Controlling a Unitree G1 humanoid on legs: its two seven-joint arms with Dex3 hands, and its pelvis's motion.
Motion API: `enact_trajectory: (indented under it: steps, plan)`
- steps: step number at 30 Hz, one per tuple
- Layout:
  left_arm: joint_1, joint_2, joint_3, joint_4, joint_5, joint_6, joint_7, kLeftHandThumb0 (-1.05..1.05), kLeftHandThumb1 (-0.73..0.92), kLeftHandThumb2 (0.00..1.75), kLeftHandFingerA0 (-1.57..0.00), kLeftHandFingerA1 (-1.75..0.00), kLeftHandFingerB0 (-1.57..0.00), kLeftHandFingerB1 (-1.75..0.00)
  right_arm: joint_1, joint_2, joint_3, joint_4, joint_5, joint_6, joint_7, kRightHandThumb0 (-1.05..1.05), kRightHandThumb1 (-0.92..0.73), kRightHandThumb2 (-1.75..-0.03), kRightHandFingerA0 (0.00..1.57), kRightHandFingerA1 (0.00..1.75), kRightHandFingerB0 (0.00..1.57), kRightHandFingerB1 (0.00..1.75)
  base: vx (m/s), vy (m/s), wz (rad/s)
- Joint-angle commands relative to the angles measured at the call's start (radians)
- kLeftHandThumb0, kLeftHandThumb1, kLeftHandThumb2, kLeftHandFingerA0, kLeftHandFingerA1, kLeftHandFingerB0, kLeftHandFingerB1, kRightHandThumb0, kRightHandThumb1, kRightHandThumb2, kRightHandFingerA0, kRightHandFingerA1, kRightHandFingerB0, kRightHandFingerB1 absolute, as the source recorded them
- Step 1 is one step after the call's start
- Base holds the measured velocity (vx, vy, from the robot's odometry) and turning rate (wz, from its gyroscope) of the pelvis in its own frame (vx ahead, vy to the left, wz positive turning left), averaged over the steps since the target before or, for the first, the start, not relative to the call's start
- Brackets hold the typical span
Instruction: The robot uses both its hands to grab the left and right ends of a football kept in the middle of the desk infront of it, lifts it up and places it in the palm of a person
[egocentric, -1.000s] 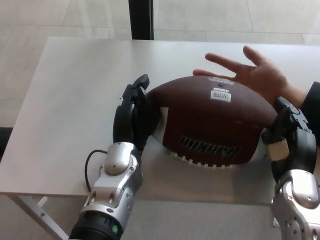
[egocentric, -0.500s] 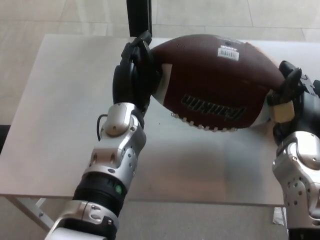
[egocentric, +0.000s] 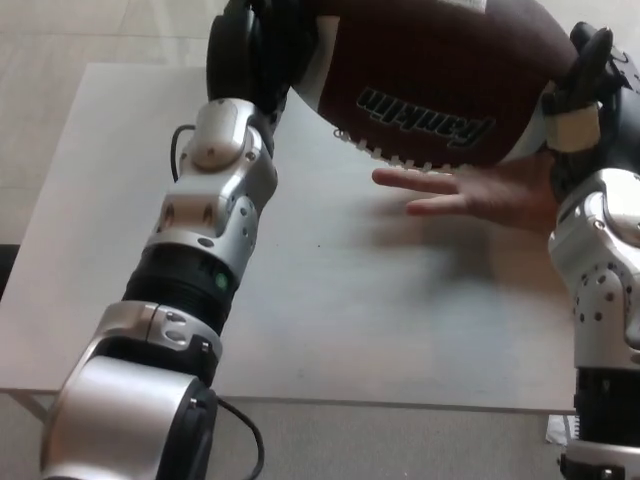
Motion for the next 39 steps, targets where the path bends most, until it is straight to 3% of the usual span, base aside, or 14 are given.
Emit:
enact_trajectory:
  steps: [1,3,11,13,16,18,20,22,23,24,29,30,38,39]
  plan:
    - [-0.278,-0.028,-0.206,0.169,0.208,0.235,-0.226,-0.45,0.66,0.60,-0.66,-0.68,-0.42,-0.41,-0.390,0.027,-0.014,0.174,0.172,0.035,0.130,-0.90,-0.90,-0.68,0.50,0.59,0.40,0.33,0.00,0.000,0.00]
    - [-0.283,-0.003,-0.258,0.167,0.254,0.203,-0.240,-0.47,0.51,0.89,-0.59,-0.72,-0.35,-0.55,-0.423,0.008,-0.038,0.232,0.165,0.019,0.134,-0.91,-0.90,-0.69,0.43,0.59,0.38,0.35,0.00,0.000,0.00]
    - [-0.384,0.036,-0.499,0.291,0.452,0.234,-0.299,-0.53,0.54,0.91,-0.48,-0.67,-0.40,-0.54,-0.500,-0.040,-0.104,0.423,0.139,-0.044,0.152,-0.90,-0.90,-0.67,0.44,0.61,0.39,0.35,0.00,0.000,0.00]
    - [-0.387,0.035,-0.501,0.292,0.431,0.261,-0.308,-0.48,0.66,0.60,-0.51,-0.61,-0.51,-0.40,-0.507,-0.036,-0.116,0.442,0.138,-0.051,0.138,-0.89,-0.89,-0.68,0.47,0.60,0.42,0.37,0.00,0.000,0.00]
    - [-0.430,0.018,-0.608,0.315,0.493,0.334,-0.371,-0.56,0.53,0.86,-0.17,-0.56,-0.08,-0.44,-0.519,-0.053,-0.147,0.499,0.129,-0.071,0.109,-0.90,-0.88,-0.66,0.55,0.59,0.50,0.37,0.00,0.000,0.00]
    - [-0.431,0.002,-0.621,0.326,0.485,0.359,-0.348,-0.49,0.73,0.62,-0.16,-0.50,-0.16,-0.35,-0.522,-0.062,-0.154,0.529,0.118,-0.080,0.108,-0.90,-0.88,-0.67,0.54,0.58,0.49,0.37,0.00,0.000,0.00]
    - [-0.449,-0.037,-0.637,0.379,0.483,0.406,-0.364,-0.47,0.69,0.61,-0.19,-0.55,-0.21,-0.35,-0.511,-0.091,-0.151,0.575,0.080,-0.112,0.100,-0.85,-0.69,-1.12,0.52,0.64,0.41,0.50,0.00,0.000,0.00]
    - [-0.441,-0.035,-0.718,0.385,0.536,0.374,-0.422,-0.59,0.51,0.85,-0.21,-0.58,-0.16,-0.46,-0.507,-0.090,-0.183,0.597,0.105,-0.115,0.096,-0.87,-0.88,-0.67,0.54,0.54,0.45,0.36,0.00,0.000,0.00]
    - [-0.438,-0.032,-0.758,0.388,0.563,0.347,-0.458,-0.56,0.68,0.60,-0.23,-0.48,-0.23,-0.33,-0.502,-0.094,-0.183,0.607,0.101,-0.119,0.104,-0.82,-0.70,-1.11,0.50,0.66,0.37,0.50,0.00,0.000,0.00]
    - [-0.436,-0.036,-0.768,0.395,0.559,0.351,-0.485,-0.51,0.67,0.59,-0.37,-0.56,-0.33,-0.38,-0.497,-0.100,-0.178,0.615,0.090,-0.122,0.104,-0.86,-0.92,-0.68,0.56,0.57,0.44,0.36,0.00,0.000,0.00]
    - [-0.362,-0.061,-0.826,0.402,0.572,0.287,-0.493,-0.57,0.51,0.89,-0.48,-0.72,-0.39,-0.53,-0.443,-0.110,-0.168,0.622,0.070,-0.123,0.105,-0.87,-0.92,-0.67,0.56,0.61,0.45,0.37,0.00,0.000,0.00]
    - [-0.346,-0.073,-0.817,0.402,0.555,0.295,-0.477,-0.55,0.64,0.59,-0.39,-0.69,-0.35,-0.39,-0.432,-0.112,-0.173,0.626,0.072,-0.133,0.108,-0.87,-0.90,-0.67,0.57,0.62,0.46,0.38,0.00,0.000,0.00]
    - [-0.286,-0.112,-0.830,0.412,0.528,0.277,-0.448,-0.44,0.67,0.60,-0.47,-0.95,-0.39,-0.44,-0.379,-0.129,-0.169,0.657,0.048,-0.190,0.098,-0.83,-0.91,-0.68,0.58,0.67,0.51,0.42,0.00,0.000,0.00]
    - [-0.292,-0.109,-0.872,0.412,0.567,0.255,-0.455,-0.50,0.51,0.88,-0.43,-0.79,-0.29,-0.53,-0.376,-0.137,-0.157,0.667,0.032,-0.191,0.094,-0.84,-0.91,-0.67,0.61,0.65,0.52,0.41,0.00,0.000,0.00]
